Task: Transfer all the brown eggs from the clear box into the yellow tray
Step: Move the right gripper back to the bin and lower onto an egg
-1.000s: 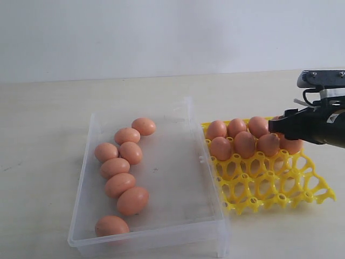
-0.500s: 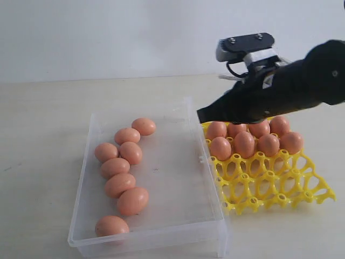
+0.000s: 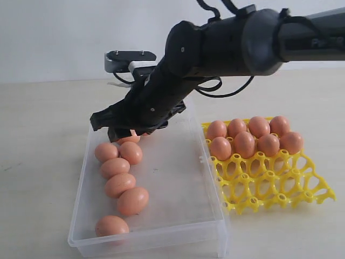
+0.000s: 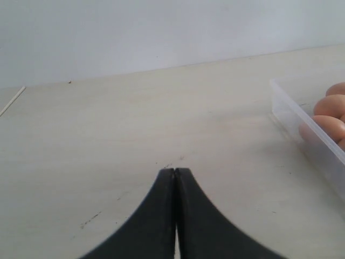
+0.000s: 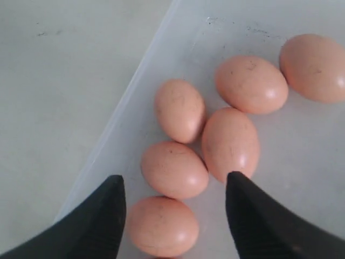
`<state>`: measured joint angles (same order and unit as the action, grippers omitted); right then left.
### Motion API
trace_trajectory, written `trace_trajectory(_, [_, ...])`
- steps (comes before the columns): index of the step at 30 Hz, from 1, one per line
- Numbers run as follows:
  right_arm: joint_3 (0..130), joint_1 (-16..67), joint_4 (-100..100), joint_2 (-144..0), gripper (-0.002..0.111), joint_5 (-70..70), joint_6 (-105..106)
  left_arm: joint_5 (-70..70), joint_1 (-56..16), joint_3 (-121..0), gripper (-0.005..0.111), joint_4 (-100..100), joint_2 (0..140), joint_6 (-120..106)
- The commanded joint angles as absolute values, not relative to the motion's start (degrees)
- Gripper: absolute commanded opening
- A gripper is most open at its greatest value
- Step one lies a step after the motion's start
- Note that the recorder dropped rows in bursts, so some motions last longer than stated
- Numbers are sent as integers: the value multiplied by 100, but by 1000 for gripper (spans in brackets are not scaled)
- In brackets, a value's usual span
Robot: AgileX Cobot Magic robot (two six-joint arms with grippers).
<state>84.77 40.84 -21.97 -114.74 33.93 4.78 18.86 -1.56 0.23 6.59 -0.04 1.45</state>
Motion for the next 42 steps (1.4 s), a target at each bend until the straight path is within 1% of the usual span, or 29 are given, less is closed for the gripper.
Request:
trace_trajectory(1, [8841,4100,-2126,-11922,57,3489,447,1809,-164,0,0,668,0,180])
trace_trajectory(5, [9025,4127,-1638,-12248,57,3474,453,1809,-164,0,0,668,0,180])
trace_trajectory(10, [9477,4127,-1517,-12645,57,3609,612,1809,-164,0,0,668,0,180])
trace_trajectory(19, [10291,4127,-877,-13091,57,4199,637,1809,-164,0,0,668,0,180])
trace_trajectory(42, [10388,4127,-903,-13489,56,4006,880,1809,-164,0,0,668,0,180])
